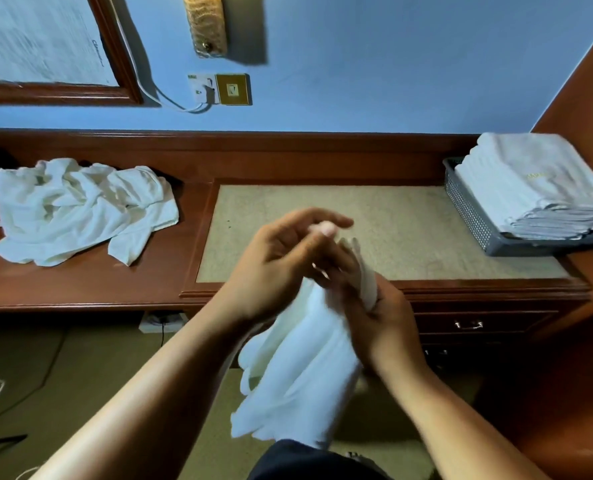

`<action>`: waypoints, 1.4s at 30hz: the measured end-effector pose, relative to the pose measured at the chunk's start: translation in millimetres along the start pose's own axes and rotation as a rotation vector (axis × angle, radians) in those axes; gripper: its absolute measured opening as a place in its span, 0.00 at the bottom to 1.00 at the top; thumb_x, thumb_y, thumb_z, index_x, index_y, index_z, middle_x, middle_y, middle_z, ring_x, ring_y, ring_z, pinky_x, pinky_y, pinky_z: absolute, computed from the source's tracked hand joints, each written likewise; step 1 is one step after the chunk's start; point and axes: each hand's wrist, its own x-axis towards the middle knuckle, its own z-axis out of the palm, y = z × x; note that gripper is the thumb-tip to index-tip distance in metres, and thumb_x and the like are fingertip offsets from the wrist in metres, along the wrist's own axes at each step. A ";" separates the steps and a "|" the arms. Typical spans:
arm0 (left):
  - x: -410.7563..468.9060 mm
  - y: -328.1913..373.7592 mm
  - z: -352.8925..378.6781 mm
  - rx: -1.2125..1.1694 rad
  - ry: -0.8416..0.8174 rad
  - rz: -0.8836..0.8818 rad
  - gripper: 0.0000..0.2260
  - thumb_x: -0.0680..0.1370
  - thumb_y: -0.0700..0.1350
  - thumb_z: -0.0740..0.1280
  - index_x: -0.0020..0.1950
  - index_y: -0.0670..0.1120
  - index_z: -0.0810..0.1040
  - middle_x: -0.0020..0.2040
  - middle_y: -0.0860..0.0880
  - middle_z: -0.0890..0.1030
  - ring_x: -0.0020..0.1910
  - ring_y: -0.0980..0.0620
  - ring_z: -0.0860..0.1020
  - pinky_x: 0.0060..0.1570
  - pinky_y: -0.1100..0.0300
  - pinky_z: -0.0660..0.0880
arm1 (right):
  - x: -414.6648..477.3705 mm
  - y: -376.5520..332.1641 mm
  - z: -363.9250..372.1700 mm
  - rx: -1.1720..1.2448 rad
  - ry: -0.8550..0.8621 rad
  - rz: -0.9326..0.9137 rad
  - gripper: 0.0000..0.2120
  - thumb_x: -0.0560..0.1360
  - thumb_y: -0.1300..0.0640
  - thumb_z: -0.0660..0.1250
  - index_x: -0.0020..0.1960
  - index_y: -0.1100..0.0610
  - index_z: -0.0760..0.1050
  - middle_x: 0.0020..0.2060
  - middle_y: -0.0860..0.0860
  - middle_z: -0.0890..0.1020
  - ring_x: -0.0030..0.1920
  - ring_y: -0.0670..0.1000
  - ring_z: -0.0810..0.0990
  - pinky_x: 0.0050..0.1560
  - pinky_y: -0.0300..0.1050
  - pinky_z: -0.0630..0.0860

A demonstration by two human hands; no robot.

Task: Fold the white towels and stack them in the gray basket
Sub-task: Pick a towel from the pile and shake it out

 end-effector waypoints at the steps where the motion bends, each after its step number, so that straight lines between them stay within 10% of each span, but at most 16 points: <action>1: 3.4 -2.5 -6.2 0.011 0.029 0.023 0.12 0.84 0.43 0.61 0.63 0.40 0.78 0.47 0.41 0.83 0.44 0.48 0.81 0.44 0.57 0.77 | 1.9 -1.8 -4.8 0.066 -0.018 -0.027 0.04 0.78 0.53 0.68 0.46 0.47 0.81 0.39 0.45 0.85 0.41 0.40 0.83 0.41 0.45 0.79; 6: -12.9 -34.4 -16.7 0.010 -0.236 -0.151 0.15 0.84 0.51 0.61 0.60 0.43 0.78 0.52 0.41 0.82 0.51 0.44 0.80 0.48 0.41 0.75 | 8.2 -13.6 -21.2 0.198 -0.068 -0.076 0.07 0.75 0.48 0.67 0.47 0.47 0.83 0.39 0.53 0.85 0.41 0.52 0.84 0.44 0.50 0.78; 12: -37.3 -51.6 -4.3 0.258 -0.035 -0.014 0.14 0.82 0.56 0.64 0.56 0.45 0.76 0.45 0.45 0.80 0.44 0.53 0.77 0.43 0.44 0.77 | 17.8 -15.8 -28.1 0.278 -0.074 0.009 0.07 0.75 0.49 0.66 0.41 0.49 0.80 0.34 0.47 0.79 0.39 0.45 0.76 0.43 0.46 0.72; 16: -52.3 -52.3 11.1 0.302 0.054 0.097 0.21 0.76 0.57 0.71 0.66 0.59 0.68 0.59 0.58 0.79 0.59 0.58 0.80 0.56 0.63 0.76 | 18.8 -14.6 -26.6 0.302 -0.057 0.058 0.12 0.72 0.48 0.66 0.41 0.57 0.75 0.35 0.56 0.75 0.39 0.53 0.71 0.43 0.51 0.68; 21: -56.3 -62.4 20.6 0.421 0.282 0.149 0.11 0.81 0.47 0.66 0.62 0.57 0.71 0.54 0.61 0.80 0.51 0.62 0.81 0.48 0.68 0.75 | 25.1 -24.1 -28.9 0.176 -0.042 0.002 0.07 0.73 0.53 0.63 0.38 0.52 0.76 0.29 0.47 0.73 0.35 0.46 0.69 0.37 0.49 0.67; 27: -56.6 -58.0 19.8 0.402 0.351 0.216 0.08 0.82 0.43 0.63 0.56 0.56 0.69 0.33 0.47 0.74 0.28 0.50 0.71 0.29 0.53 0.68 | 26.7 -37.4 -38.5 -0.074 -0.074 -0.044 0.08 0.72 0.53 0.63 0.40 0.57 0.75 0.30 0.55 0.75 0.32 0.47 0.73 0.34 0.49 0.71; 31: -51.2 -45.3 17.8 0.510 0.276 0.262 0.04 0.81 0.41 0.66 0.52 0.50 0.74 0.34 0.53 0.76 0.30 0.59 0.72 0.34 0.67 0.68 | 31.8 -52.9 -53.4 -0.366 -0.072 -0.330 0.13 0.71 0.68 0.67 0.49 0.52 0.78 0.39 0.45 0.81 0.40 0.44 0.79 0.38 0.32 0.73; 37: -41.2 -39.3 14.3 0.612 0.163 0.270 0.04 0.80 0.41 0.70 0.54 0.47 0.81 0.46 0.61 0.81 0.46 0.68 0.79 0.47 0.75 0.69 | 34.6 -49.3 -52.4 -0.982 -0.283 -0.589 0.19 0.67 0.64 0.63 0.55 0.52 0.80 0.47 0.47 0.83 0.49 0.53 0.80 0.58 0.52 0.75; 42: -39.8 -34.4 9.7 0.618 0.141 0.274 0.06 0.79 0.41 0.71 0.56 0.48 0.83 0.50 0.57 0.83 0.49 0.64 0.81 0.49 0.73 0.73 | 36.4 -31.8 -38.5 -0.839 -0.282 -0.576 0.07 0.74 0.62 0.60 0.50 0.55 0.74 0.36 0.48 0.77 0.35 0.52 0.75 0.34 0.43 0.67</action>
